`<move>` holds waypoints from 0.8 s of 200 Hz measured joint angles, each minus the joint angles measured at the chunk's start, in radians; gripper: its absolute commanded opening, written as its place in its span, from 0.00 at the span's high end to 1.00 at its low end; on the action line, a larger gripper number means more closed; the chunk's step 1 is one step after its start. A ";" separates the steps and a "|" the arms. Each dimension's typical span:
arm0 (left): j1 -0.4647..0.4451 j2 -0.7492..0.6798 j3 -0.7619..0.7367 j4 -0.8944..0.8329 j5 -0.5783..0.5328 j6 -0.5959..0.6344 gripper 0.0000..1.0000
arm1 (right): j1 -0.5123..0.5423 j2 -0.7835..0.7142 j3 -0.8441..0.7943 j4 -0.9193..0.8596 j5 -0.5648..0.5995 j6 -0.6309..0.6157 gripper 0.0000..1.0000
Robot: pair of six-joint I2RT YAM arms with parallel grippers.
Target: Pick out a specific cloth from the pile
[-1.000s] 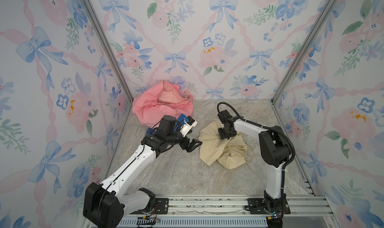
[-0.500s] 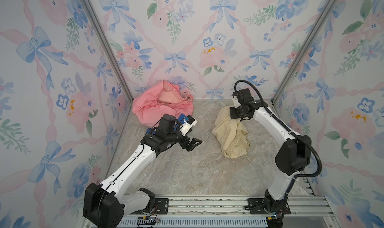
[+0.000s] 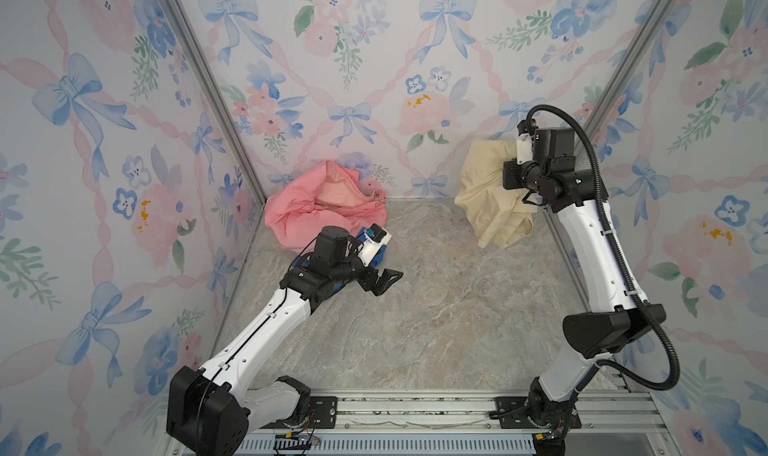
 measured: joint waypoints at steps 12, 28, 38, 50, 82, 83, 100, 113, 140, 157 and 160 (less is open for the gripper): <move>0.004 -0.001 -0.011 0.008 -0.005 0.000 0.02 | -0.008 0.011 -0.025 0.000 0.000 -0.008 1.00; 0.010 -0.002 -0.027 0.019 -0.009 -0.003 0.02 | -0.022 0.024 -0.061 0.007 -0.003 -0.014 1.00; 0.014 -0.003 -0.037 0.027 -0.011 -0.003 0.02 | -0.031 0.028 -0.089 0.020 -0.009 -0.015 1.00; 0.016 -0.003 -0.044 0.032 -0.013 -0.004 0.02 | -0.040 0.029 -0.123 0.039 -0.023 -0.014 1.00; 0.018 -0.003 -0.045 0.043 -0.013 -0.010 0.02 | -0.075 0.029 -0.192 0.108 -0.088 0.019 1.00; 0.018 -0.003 -0.045 0.043 -0.013 -0.010 0.02 | -0.077 0.029 -0.195 0.113 -0.091 0.022 1.00; 0.018 -0.003 -0.045 0.050 -0.012 -0.010 0.02 | -0.119 0.029 -0.227 0.154 -0.131 0.056 1.00; 0.018 -0.002 -0.045 0.053 -0.012 -0.010 0.02 | -0.159 0.029 -0.259 0.187 -0.154 0.079 1.00; 0.018 -0.001 -0.045 0.056 -0.012 -0.010 0.02 | -0.249 0.029 -0.346 0.239 -0.223 0.124 1.00; 0.021 0.005 -0.045 0.056 -0.012 -0.010 0.02 | -0.291 0.027 -0.417 0.270 -0.258 0.142 1.00; 0.021 0.006 -0.045 0.057 -0.012 -0.010 0.02 | -0.299 0.026 -0.435 0.278 -0.262 0.145 1.00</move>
